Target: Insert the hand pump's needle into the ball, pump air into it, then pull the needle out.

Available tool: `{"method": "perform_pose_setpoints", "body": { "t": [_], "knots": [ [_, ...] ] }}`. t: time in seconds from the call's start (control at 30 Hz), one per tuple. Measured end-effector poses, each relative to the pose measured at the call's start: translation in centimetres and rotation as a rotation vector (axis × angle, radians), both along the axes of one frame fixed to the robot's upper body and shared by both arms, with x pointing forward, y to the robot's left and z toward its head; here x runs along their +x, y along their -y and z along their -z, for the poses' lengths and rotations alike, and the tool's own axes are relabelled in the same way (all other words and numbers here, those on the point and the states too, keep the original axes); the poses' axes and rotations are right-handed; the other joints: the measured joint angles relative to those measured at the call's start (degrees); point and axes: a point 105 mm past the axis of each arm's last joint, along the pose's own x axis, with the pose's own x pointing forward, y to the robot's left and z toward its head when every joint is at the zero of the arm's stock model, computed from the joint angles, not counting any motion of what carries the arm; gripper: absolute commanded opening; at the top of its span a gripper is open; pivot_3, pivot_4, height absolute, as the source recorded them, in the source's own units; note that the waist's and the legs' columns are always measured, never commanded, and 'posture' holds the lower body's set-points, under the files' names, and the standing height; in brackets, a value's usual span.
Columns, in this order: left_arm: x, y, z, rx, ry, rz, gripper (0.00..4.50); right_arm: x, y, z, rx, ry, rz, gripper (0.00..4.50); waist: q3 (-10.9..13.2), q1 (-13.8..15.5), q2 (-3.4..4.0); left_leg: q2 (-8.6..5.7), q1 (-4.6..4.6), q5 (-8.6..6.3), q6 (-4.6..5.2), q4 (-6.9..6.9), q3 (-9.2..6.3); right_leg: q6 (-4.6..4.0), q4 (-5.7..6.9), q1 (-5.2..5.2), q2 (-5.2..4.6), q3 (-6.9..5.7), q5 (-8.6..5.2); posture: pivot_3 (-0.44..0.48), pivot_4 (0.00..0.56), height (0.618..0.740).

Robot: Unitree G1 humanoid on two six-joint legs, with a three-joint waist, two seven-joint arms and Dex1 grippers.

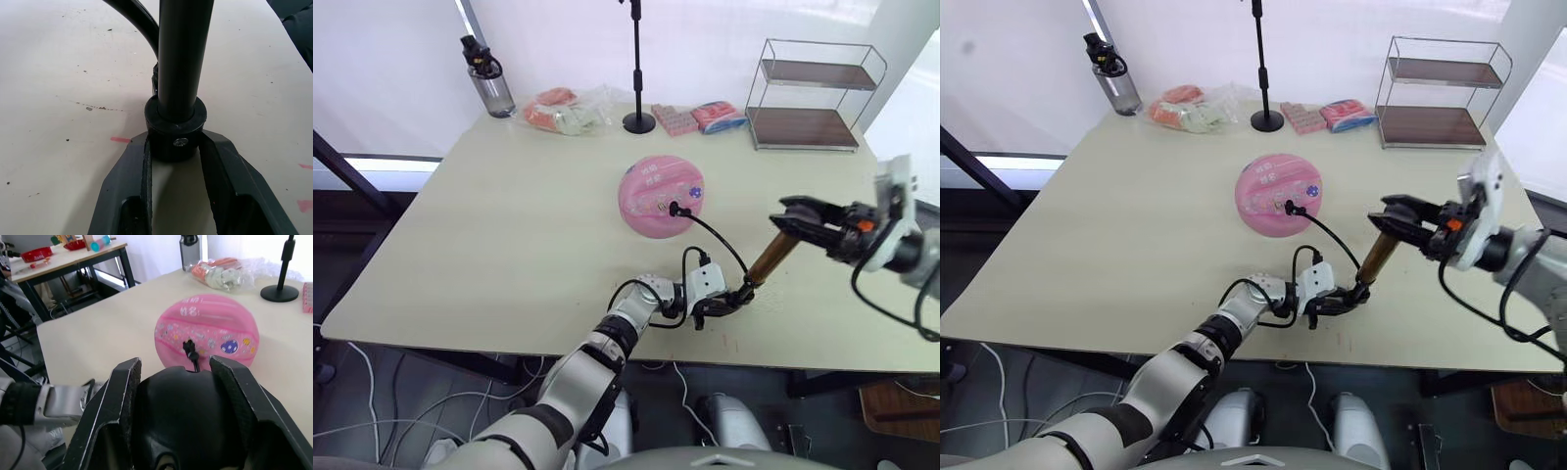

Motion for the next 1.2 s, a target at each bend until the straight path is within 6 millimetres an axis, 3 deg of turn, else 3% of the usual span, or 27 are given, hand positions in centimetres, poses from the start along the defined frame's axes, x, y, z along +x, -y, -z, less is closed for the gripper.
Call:
{"method": "perform_pose_setpoints", "body": {
  "t": [0.23,0.43,0.67,0.77,0.97,1.2],
  "knots": [
    [0.0,-0.1,0.2,0.009,-0.004,-0.001,1.03,0.2,-1.0,4.8,-0.03,0.014,0.026,1.79,-0.3,0.0,-0.11,0.05,0.09,0.0,0.0,-0.04,-0.01,-0.04,0.0,0.04,0.06,0.0,-0.02,0.0,0.15,0.731],
    [0.0,-0.1,0.3,0.013,-0.004,-0.002,1.03,-0.4,-1.1,5.0,-0.043,0.07,0.003,1.79,-0.5,0.0,-0.12,0.07,0.1,-0.01,-0.01,-0.04,0.0,-0.05,0.0,0.04,0.06,0.0,-0.03,0.0,0.15,0.731],
    [-0.1,0.5,-0.2,-0.002,0.002,0.019,1.03,-0.8,0.1,2.5,-0.072,-0.029,-0.045,1.79,0.1,0.2,0.37,-0.05,-0.05,0.0,-0.01,-0.1,0.04,-0.08,0.0,-0.05,-0.22,-0.01,-0.02,0.0,0.15,0.731],
    [-0.2,0.6,-0.4,-0.008,0.006,0.027,1.03,-0.8,0.8,-0.6,-0.08,-0.032,-0.068,1.79,0.4,0.3,0.44,-0.16,-0.19,0.0,0.0,-0.09,0.04,-0.16,-0.01,-0.08,-0.28,-0.02,0.03,0.0,0.15,0.731],
    [-0.2,0.6,-0.4,-0.009,0.009,0.028,1.03,-1.1,1.3,-4.9,-0.07,-0.008,-0.096,1.79,0.5,0.3,0.37,-0.15,-0.25,0.0,0.0,-0.07,0.02,-0.06,-0.02,-0.1,-0.29,-0.05,-0.02,0.0,0.15,0.731],
    [-0.1,0.6,-0.4,-0.01,0.013,0.028,1.03,-1.4,1.4,-8.8,-0.039,0.043,-0.108,1.79,0.5,0.2,0.43,-0.14,-0.25,0.0,0.01,-0.06,0.03,-0.04,-0.02,-0.11,-0.31,-0.04,-0.03,0.0,0.15,0.731]
  ]
}}
